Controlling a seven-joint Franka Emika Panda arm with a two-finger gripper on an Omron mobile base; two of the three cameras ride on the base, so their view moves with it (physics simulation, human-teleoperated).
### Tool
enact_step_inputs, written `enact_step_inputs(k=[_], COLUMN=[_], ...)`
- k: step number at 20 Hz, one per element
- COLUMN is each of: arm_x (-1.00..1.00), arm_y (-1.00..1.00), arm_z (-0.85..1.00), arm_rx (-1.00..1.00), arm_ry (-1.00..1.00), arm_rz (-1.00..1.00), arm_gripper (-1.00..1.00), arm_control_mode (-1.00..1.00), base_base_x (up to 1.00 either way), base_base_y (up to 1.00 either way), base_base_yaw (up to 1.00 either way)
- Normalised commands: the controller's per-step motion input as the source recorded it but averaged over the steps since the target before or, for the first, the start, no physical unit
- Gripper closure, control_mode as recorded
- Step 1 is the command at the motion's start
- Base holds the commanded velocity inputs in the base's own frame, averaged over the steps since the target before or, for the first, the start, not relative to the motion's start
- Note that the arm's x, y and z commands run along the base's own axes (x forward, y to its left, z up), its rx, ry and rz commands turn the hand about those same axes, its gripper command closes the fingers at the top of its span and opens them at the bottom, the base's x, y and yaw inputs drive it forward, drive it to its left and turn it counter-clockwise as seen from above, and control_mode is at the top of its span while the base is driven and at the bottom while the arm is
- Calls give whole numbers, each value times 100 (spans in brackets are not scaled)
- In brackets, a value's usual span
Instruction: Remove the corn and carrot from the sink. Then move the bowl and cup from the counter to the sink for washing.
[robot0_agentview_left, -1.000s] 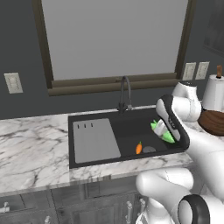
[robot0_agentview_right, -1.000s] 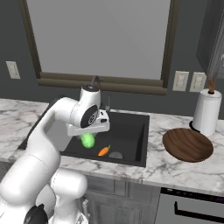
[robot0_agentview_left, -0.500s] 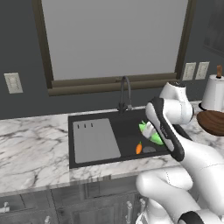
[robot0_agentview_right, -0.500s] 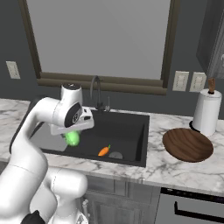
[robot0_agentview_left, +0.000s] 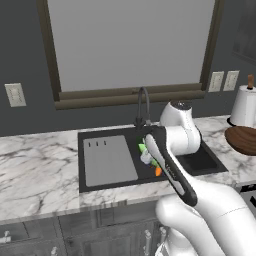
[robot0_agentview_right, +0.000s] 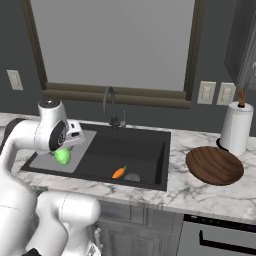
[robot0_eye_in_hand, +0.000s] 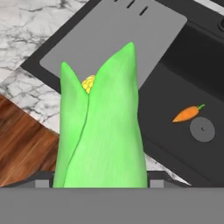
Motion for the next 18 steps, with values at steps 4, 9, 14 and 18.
enact_step_inputs(k=[4, 9, 14, 18], arm_x=[1, 10, 17, 19], arm_y=[71, 68, 64, 61], arm_z=[1, 5, 11, 7], arm_rx=[-6, -5, -1, 0], arm_ry=[-4, 0, 0, 0], arm_rz=[0, 0, 0, 0], arm_gripper=[100, 100, 100, 100], arm_control_mode=[-100, -100, -100, -100], base_base_x=[0, 0, 0, 0], base_base_y=[0, 0, 0, 0], base_base_yaw=[0, 0, 0, 0])
